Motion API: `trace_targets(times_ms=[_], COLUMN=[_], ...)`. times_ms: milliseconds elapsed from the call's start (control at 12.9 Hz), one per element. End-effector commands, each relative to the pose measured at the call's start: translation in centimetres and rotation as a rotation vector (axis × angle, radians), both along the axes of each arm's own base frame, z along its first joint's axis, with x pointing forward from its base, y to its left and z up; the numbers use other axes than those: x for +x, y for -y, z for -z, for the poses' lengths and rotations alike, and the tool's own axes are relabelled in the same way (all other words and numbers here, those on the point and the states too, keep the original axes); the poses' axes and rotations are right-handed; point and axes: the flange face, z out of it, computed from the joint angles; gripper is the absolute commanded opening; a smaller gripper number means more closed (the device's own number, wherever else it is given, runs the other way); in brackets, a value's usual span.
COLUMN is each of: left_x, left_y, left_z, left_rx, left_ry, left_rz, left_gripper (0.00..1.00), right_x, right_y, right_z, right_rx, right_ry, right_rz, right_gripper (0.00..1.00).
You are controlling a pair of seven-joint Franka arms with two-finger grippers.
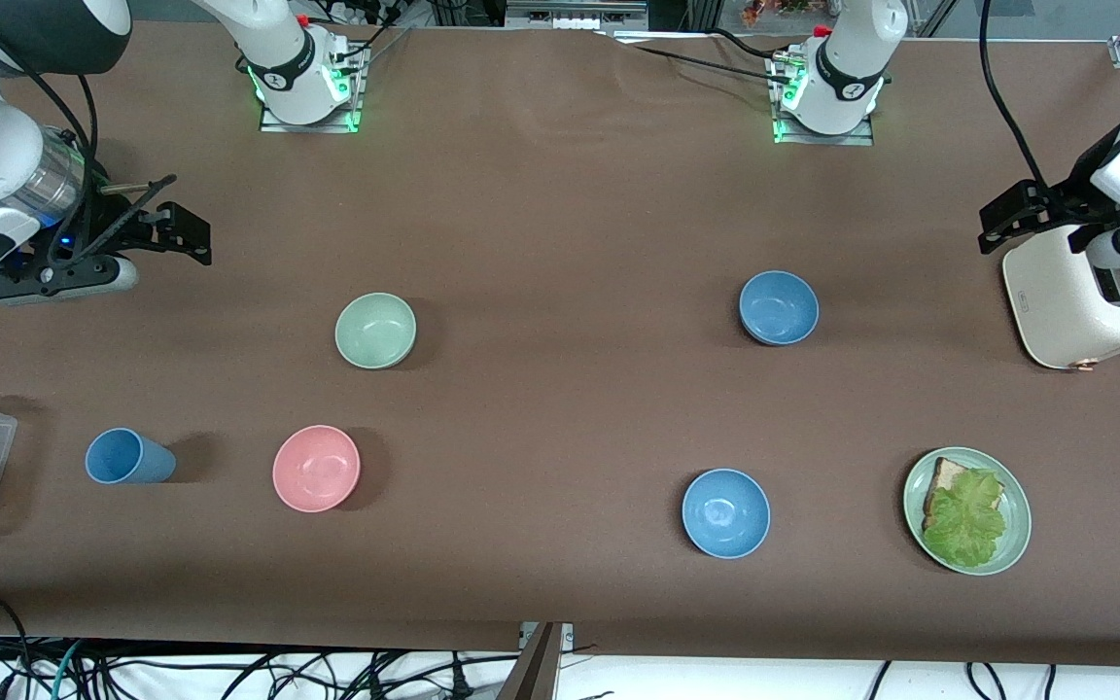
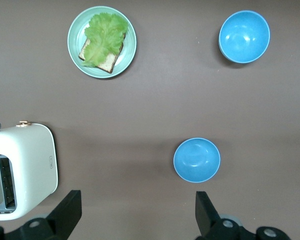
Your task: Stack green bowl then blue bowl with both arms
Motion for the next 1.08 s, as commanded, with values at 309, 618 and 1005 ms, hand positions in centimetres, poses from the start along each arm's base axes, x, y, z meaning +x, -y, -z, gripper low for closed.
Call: trace_targets(times_ms=[309,618,1005], left_x=[0.3,0.3,0.4], left_y=[-0.5,-0.4,-0.4], left_z=[-0.6,-0.5,-0.4], left_rx=[0.023,0.025,0.024], left_ry=[-0.003,-0.005,-0.007], left_rz=[-0.006,-0.003,0.000], left_gripper=[1.00,1.00,1.00], right_x=[-0.4,-0.5,-0.4], right_y=[0.1,0.0,-0.2], right_z=[-0.4,-0.4,3.3], right_rx=[0.002,0.001,0.009], right_ry=[-0.002,-0.003,-0.020], right_rz=[-0.011,-0.013,-0.006], right_gripper=[1.00,1.00,1.00])
